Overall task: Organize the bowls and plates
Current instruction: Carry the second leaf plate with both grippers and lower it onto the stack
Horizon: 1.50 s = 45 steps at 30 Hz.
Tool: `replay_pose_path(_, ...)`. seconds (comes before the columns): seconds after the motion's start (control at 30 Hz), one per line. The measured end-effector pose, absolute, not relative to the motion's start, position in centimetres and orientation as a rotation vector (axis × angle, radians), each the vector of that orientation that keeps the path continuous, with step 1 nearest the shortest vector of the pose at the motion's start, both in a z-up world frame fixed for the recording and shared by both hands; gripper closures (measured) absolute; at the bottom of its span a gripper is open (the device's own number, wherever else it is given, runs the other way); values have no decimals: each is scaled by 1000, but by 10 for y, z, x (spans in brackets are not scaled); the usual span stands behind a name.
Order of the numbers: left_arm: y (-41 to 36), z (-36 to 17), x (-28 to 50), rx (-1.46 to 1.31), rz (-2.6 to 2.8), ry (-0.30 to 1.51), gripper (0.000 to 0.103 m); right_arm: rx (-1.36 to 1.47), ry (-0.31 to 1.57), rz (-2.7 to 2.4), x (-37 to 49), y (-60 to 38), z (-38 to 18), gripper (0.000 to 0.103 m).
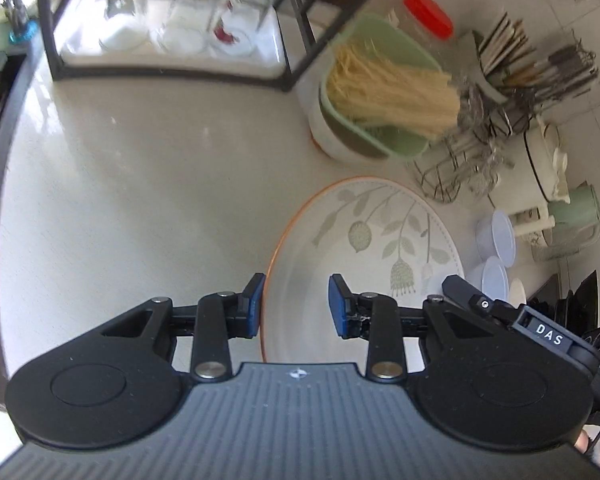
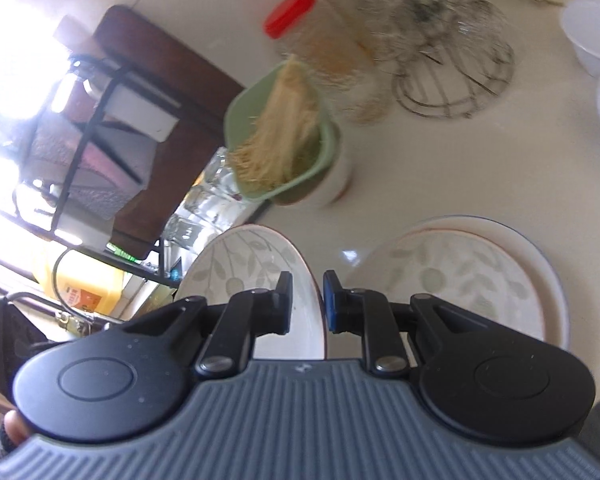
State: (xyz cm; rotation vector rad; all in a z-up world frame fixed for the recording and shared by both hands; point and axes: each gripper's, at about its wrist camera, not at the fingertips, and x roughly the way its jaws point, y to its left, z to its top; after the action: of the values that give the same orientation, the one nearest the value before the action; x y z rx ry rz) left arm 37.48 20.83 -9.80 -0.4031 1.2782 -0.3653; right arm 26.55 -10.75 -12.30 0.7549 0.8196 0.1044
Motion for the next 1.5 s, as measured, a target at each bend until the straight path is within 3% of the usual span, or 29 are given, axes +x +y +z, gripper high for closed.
replay_pose_path(0.9, 141, -137, 347, -265, -270, 1286, 66, 546, 946, 163, 264, -151, -184, 84)
replay_pose_path(1.5, 105, -142, 320, -210, -76, 1232, 66, 283, 977, 282, 273, -150, -184, 84)
